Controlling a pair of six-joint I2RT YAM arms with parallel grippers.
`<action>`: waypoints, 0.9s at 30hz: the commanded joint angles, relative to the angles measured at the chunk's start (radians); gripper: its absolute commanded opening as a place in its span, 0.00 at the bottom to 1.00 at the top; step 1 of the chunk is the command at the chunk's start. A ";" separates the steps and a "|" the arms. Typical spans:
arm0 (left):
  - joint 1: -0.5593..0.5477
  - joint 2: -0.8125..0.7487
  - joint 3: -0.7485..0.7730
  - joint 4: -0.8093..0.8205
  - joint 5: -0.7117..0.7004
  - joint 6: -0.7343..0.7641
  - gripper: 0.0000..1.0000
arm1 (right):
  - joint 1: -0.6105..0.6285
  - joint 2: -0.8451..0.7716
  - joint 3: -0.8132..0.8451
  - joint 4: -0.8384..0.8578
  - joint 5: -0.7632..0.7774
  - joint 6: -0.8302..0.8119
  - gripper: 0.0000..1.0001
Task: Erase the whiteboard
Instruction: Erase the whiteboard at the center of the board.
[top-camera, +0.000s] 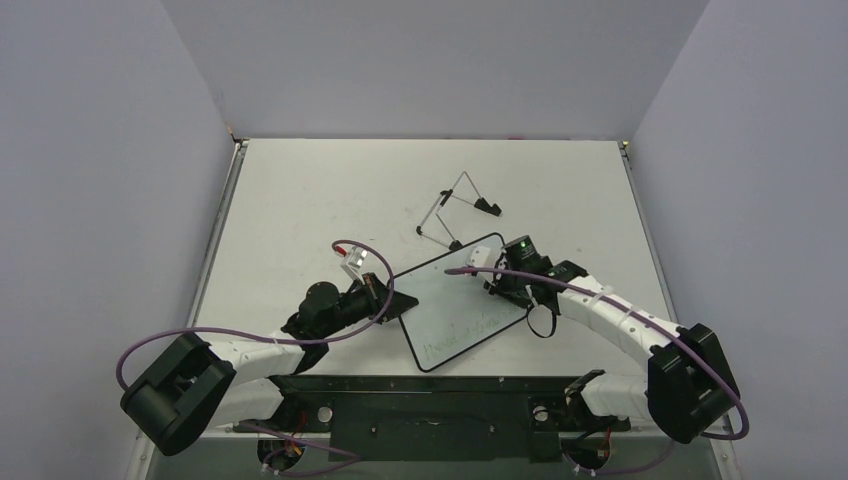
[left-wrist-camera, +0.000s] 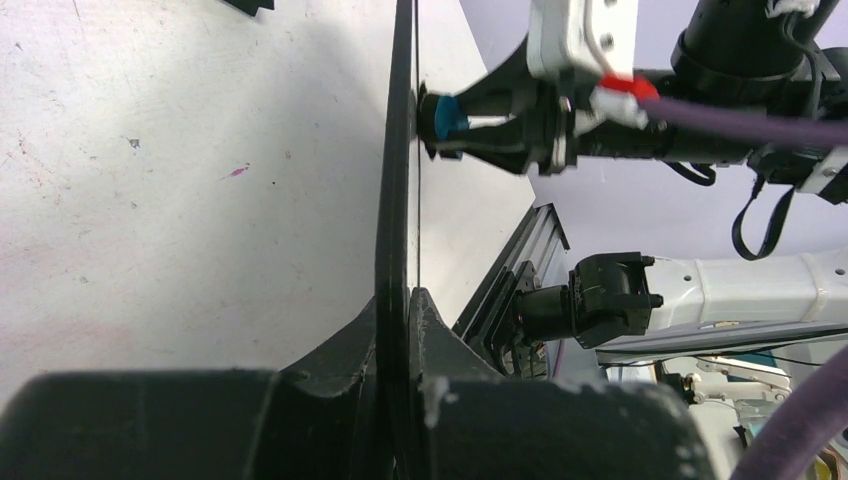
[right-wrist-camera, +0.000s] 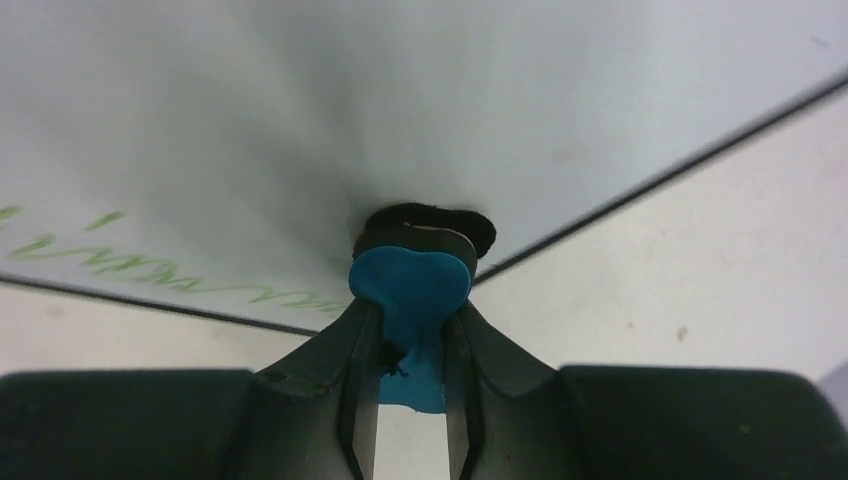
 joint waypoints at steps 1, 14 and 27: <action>-0.008 -0.005 0.032 0.150 0.072 -0.006 0.00 | -0.076 0.048 0.032 0.174 0.226 0.149 0.00; -0.009 -0.002 0.028 0.158 0.073 -0.008 0.00 | 0.024 0.000 0.036 0.075 -0.068 0.075 0.00; -0.009 0.009 0.032 0.167 0.074 -0.011 0.00 | -0.076 0.098 0.062 0.130 0.197 0.165 0.00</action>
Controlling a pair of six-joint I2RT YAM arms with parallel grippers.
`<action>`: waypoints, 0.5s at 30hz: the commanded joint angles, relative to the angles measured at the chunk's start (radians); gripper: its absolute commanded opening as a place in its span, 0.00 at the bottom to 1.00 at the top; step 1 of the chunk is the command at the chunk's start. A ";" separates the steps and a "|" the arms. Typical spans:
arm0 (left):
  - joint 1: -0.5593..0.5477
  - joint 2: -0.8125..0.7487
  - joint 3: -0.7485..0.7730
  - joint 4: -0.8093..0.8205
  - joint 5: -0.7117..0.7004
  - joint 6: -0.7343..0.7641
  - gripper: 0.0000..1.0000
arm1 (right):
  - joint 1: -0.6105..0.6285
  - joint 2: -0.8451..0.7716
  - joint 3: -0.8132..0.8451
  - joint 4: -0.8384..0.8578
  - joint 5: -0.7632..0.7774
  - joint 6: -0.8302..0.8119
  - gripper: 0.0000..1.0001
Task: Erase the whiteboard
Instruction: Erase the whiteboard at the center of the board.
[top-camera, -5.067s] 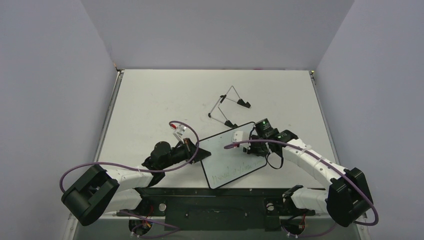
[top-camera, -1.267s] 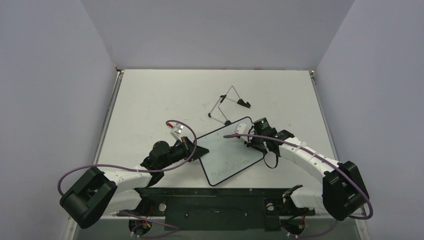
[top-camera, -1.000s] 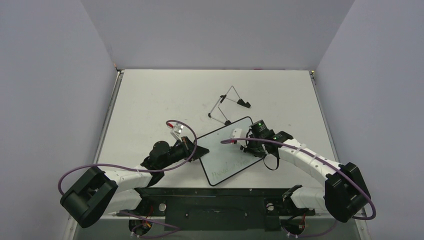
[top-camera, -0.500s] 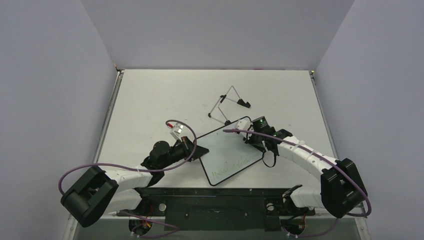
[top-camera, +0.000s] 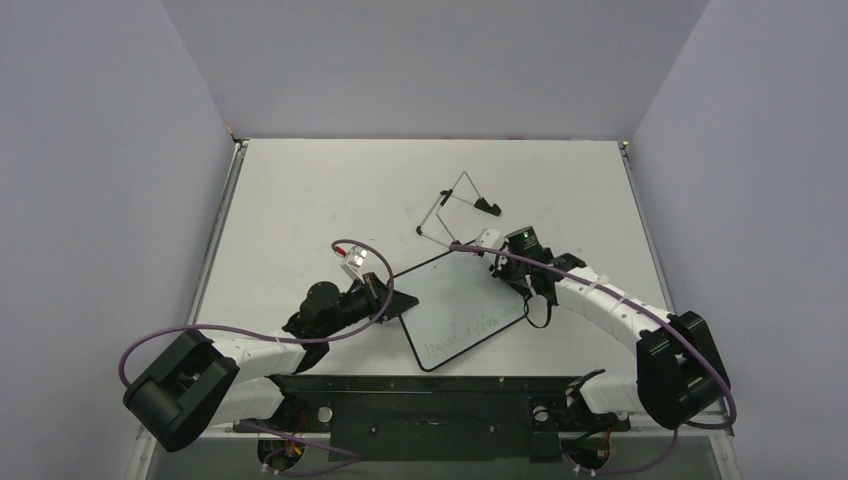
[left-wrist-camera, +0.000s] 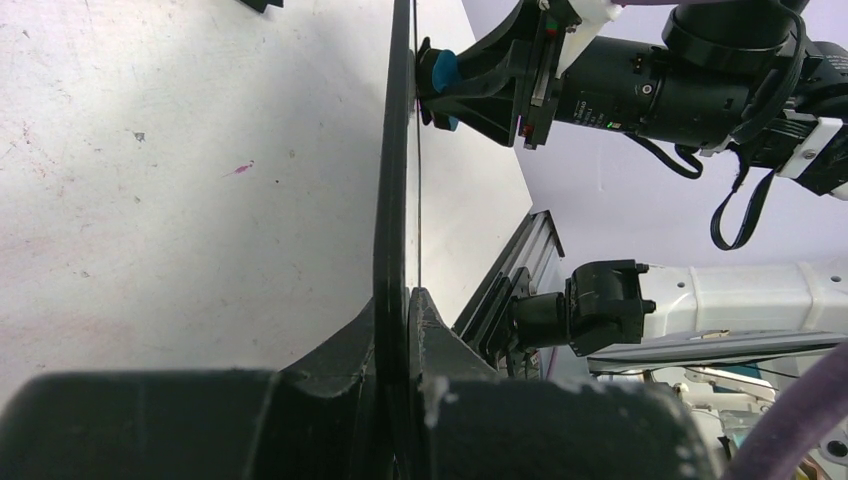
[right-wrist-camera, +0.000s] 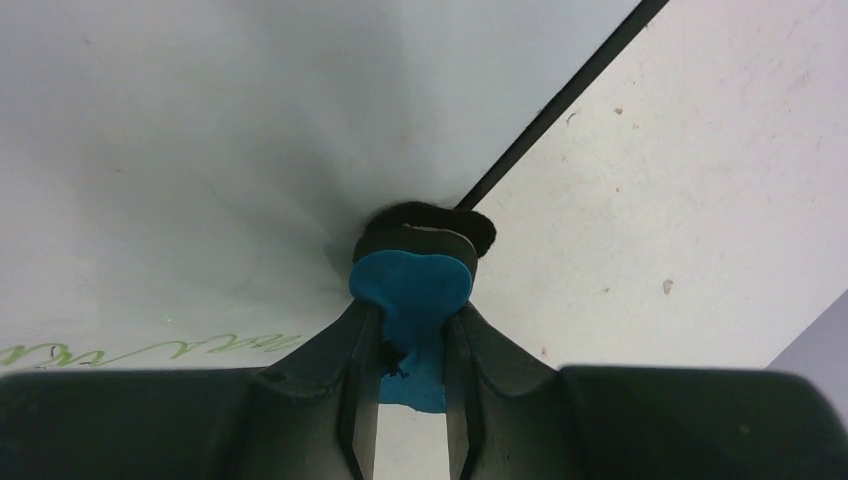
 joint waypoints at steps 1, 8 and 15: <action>-0.010 -0.013 0.031 0.153 0.081 0.014 0.00 | -0.005 0.033 0.042 0.011 0.047 0.018 0.00; -0.010 -0.022 0.027 0.148 0.069 0.017 0.00 | 0.102 -0.010 0.060 -0.176 -0.340 -0.118 0.00; -0.012 -0.023 0.026 0.135 0.035 0.078 0.00 | -0.109 -0.107 0.287 -0.315 -0.741 -0.117 0.00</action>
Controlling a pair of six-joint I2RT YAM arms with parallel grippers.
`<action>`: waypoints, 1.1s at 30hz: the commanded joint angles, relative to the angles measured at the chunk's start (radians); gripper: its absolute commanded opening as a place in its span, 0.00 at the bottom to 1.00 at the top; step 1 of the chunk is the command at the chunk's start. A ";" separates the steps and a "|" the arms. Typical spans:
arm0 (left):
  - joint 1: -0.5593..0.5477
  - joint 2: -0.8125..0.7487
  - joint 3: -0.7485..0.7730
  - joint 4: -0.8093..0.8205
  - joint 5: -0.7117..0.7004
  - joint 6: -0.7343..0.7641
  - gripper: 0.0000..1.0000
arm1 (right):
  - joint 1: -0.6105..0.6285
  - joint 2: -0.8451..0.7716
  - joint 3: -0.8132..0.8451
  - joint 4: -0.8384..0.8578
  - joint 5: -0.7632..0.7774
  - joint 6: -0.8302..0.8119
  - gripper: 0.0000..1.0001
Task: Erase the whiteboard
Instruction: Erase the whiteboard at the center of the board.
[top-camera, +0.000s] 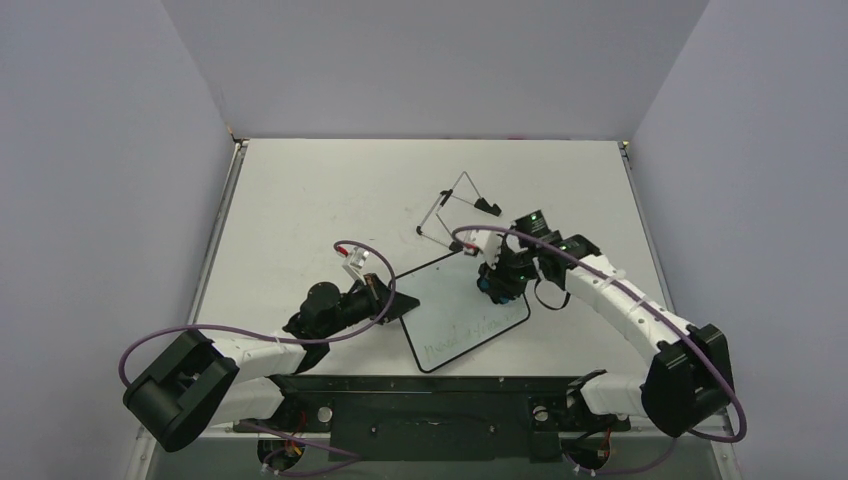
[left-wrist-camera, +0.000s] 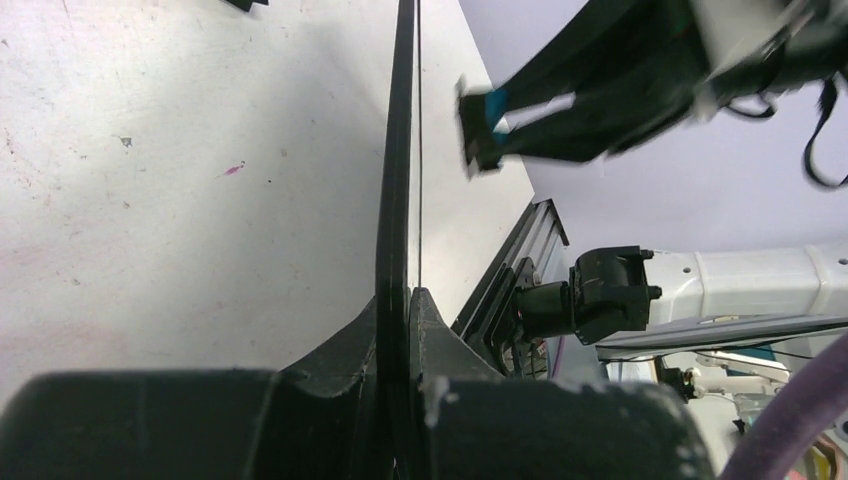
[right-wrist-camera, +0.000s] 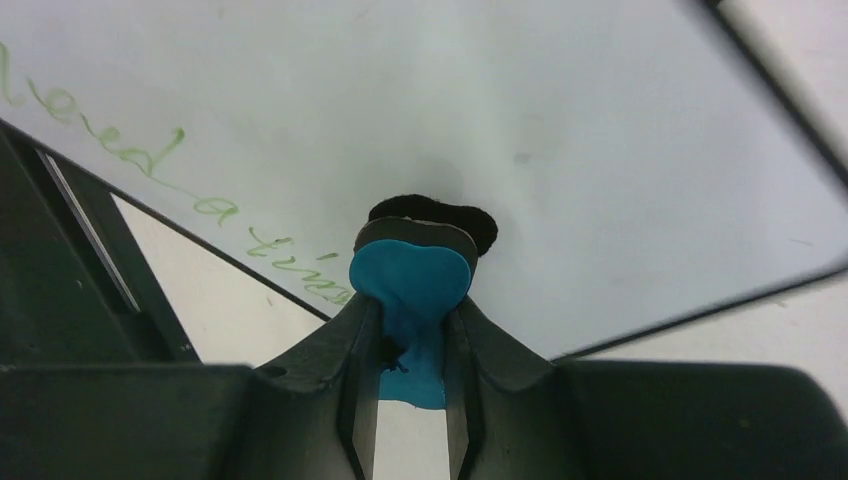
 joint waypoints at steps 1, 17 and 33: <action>-0.010 -0.020 0.029 0.131 0.026 0.069 0.00 | -0.197 -0.105 0.168 -0.053 -0.287 -0.007 0.00; -0.015 0.056 0.039 0.232 -0.211 0.003 0.00 | 0.000 -0.174 0.002 -0.047 -0.202 -0.207 0.00; -0.052 0.192 0.115 0.247 -0.167 -0.026 0.00 | 0.586 0.082 0.049 0.153 0.419 -0.163 0.00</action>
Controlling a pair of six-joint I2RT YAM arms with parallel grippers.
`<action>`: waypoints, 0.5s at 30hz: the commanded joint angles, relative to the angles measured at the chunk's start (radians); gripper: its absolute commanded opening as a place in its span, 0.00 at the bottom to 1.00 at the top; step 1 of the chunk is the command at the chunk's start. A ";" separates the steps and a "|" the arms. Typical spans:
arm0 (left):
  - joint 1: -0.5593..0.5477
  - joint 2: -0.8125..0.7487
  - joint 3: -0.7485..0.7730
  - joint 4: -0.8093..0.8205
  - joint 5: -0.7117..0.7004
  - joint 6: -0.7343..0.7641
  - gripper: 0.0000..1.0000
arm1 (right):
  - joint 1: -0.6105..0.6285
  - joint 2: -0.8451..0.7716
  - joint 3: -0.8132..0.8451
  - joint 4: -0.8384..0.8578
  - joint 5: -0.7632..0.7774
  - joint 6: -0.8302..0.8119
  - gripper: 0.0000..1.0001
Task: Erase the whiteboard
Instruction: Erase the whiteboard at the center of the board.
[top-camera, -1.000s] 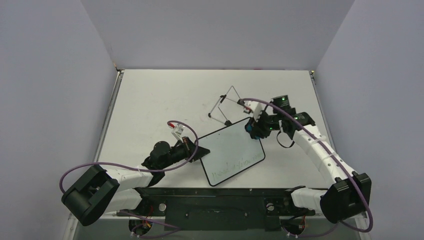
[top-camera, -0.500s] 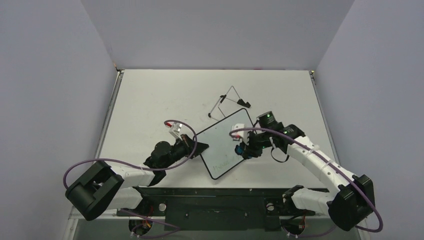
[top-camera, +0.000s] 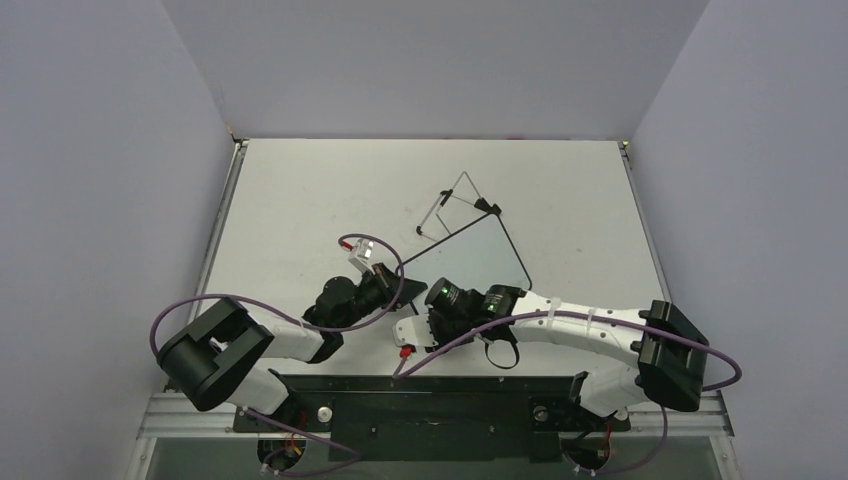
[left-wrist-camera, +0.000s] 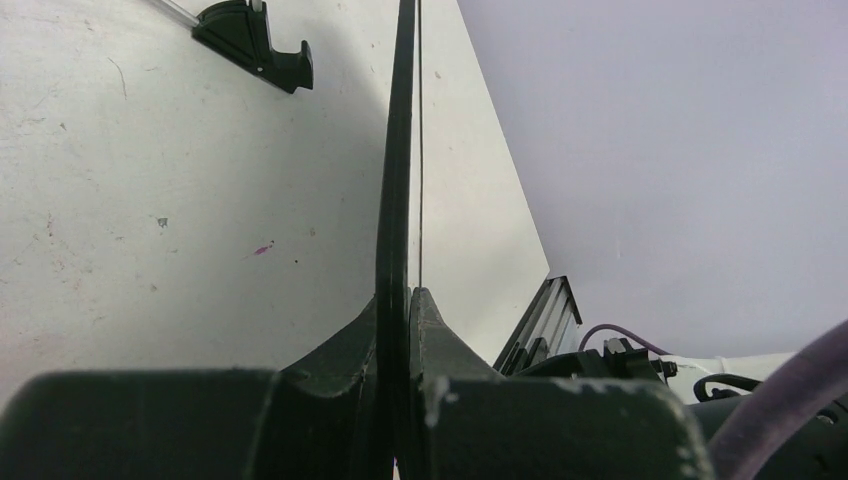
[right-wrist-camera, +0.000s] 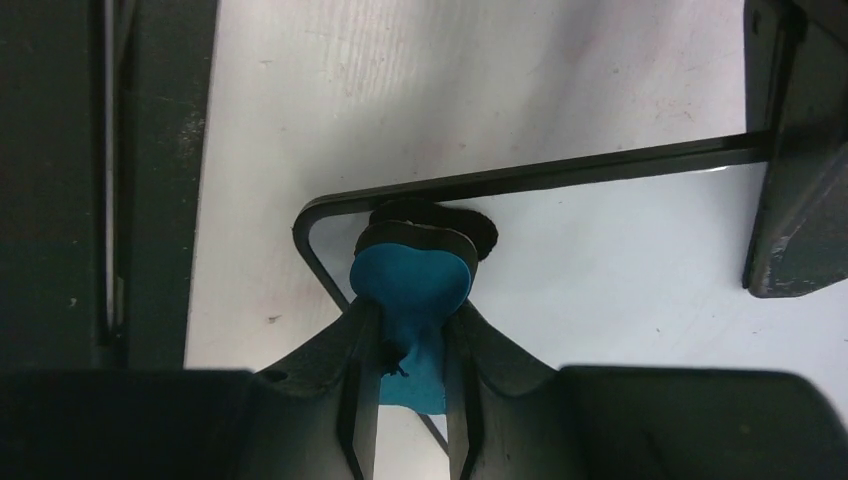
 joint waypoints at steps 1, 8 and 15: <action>-0.006 -0.041 0.040 0.060 0.011 0.010 0.00 | 0.032 -0.010 0.008 0.075 0.173 -0.010 0.00; -0.006 -0.055 0.030 0.061 0.016 0.008 0.00 | 0.072 -0.072 -0.120 0.028 0.111 -0.116 0.00; -0.006 -0.058 0.023 0.061 0.021 0.016 0.00 | 0.070 -0.055 -0.105 0.071 0.173 -0.075 0.00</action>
